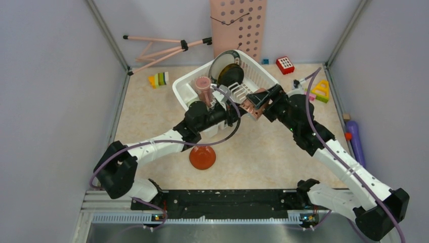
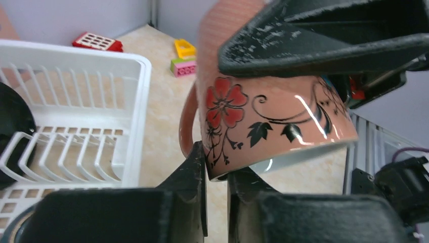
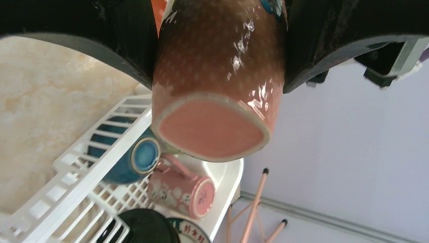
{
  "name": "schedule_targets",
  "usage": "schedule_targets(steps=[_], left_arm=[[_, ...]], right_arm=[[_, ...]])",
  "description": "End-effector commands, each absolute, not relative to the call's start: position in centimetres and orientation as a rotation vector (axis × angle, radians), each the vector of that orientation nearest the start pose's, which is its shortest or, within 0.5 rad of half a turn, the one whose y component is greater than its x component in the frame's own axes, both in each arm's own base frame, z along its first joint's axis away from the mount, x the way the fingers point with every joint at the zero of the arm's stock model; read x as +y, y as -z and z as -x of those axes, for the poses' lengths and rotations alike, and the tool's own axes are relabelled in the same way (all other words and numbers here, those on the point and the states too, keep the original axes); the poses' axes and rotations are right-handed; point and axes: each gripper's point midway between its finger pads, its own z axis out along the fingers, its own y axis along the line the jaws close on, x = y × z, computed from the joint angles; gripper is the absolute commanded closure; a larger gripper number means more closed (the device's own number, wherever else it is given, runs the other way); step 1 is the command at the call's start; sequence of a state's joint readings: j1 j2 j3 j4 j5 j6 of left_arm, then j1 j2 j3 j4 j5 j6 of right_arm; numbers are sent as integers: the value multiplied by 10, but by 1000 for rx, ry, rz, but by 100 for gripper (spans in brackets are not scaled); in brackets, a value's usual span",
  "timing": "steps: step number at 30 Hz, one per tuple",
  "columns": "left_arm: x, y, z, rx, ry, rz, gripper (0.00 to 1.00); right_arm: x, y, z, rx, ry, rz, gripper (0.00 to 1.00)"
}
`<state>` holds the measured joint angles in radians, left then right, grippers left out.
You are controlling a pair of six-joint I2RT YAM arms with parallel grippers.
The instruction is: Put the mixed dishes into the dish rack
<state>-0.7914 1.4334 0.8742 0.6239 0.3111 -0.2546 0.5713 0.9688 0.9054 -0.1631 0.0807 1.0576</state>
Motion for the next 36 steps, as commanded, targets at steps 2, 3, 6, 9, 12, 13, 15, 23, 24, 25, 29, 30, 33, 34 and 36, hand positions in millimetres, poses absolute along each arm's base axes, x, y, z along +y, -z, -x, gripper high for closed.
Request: schedule_targets(steps=[2, 3, 6, 9, 12, 13, 15, 23, 24, 25, 29, 30, 33, 34, 36], left_arm=[[-376, -307, -283, 1261, 1024, -700, 100], [-377, -308, -277, 1237, 1034, -731, 100], [-377, -308, -270, 1221, 1067, -791, 100], [-373, -311, -268, 1221, 1122, -797, 100], [-369, -318, -267, 1193, 1193, -783, 100], [-368, -320, -268, 1180, 1205, -779, 100], [-369, -320, -269, 1172, 1219, -785, 100], [-371, -322, -266, 1126, 1247, -836, 100], [-371, -323, -266, 1123, 1249, -839, 100], [-372, -323, -267, 1123, 1247, -838, 100], [-372, -324, -269, 1108, 1230, -848, 100], [-372, -324, -270, 1105, 1228, -852, 100], [-374, -325, -271, 1093, 1231, -854, 100], [-374, -326, -271, 1087, 1234, -853, 100], [-375, -326, -271, 1081, 1238, -857, 100]], right_arm=[[216, -362, -283, 1698, -1219, -446, 24], [212, -359, -283, 1712, -1188, -437, 18], [204, -354, -280, 1788, -1121, -360, 5], [199, -349, -276, 1863, -1070, -267, 1], [197, -346, -269, 1903, -1036, -157, 1], [199, -346, -266, 1909, -1044, -120, 1], [202, -343, -262, 1940, -1068, -78, 1], [215, -337, -254, 2012, -1277, -65, 2], [217, -337, -253, 2016, -1307, -60, 4], [218, -336, -252, 2023, -1329, -54, 5], [224, -332, -249, 2057, -1393, -23, 3], [226, -331, -247, 2068, -1417, -13, 2], [228, -328, -245, 2096, -1453, 0, 2], [227, -327, -245, 2100, -1448, -4, 7], [222, -326, -248, 2093, -1429, -23, 22]])
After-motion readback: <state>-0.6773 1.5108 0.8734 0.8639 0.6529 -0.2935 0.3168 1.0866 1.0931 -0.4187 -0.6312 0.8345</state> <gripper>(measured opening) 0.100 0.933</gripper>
